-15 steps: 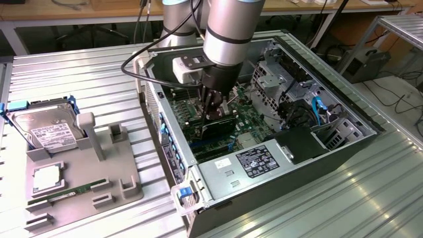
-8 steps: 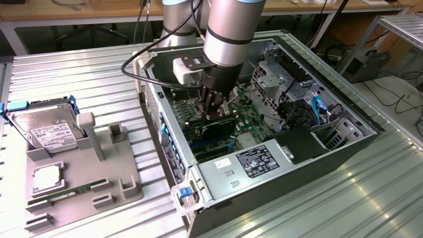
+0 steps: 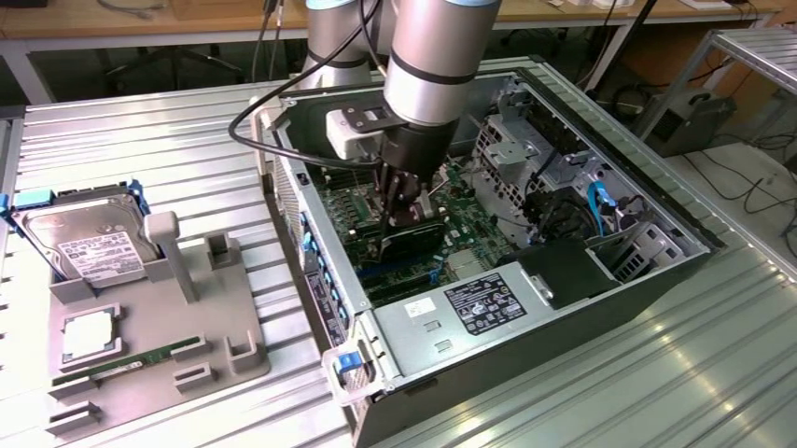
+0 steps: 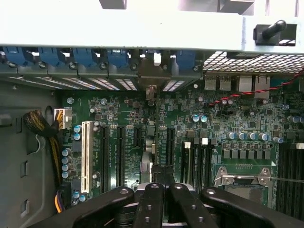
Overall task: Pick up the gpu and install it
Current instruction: 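Insert the gpu into the slot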
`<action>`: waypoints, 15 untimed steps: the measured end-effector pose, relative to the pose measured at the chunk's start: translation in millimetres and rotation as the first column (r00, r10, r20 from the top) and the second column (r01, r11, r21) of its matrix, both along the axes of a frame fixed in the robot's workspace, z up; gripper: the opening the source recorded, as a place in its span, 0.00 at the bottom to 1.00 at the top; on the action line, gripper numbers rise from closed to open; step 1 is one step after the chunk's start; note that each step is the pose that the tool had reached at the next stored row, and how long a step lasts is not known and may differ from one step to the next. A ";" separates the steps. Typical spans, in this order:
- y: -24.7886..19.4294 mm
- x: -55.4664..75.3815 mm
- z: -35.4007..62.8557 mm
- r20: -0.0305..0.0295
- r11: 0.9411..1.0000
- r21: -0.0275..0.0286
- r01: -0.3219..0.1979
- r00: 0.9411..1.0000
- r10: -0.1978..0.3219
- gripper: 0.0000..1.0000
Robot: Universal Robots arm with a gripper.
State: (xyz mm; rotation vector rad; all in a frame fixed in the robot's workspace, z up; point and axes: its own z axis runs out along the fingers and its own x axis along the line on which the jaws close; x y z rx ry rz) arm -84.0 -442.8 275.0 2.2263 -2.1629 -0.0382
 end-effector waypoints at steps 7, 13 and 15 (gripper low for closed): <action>-0.8 0.0 -0.7 0.000 1.000 0.000 0.000 1.000 0.000 0.11; -0.8 -0.2 -3.7 0.000 1.000 0.000 -0.001 1.000 0.001 0.11; -0.8 -0.4 -4.1 0.000 1.000 0.000 -0.001 1.000 0.001 0.11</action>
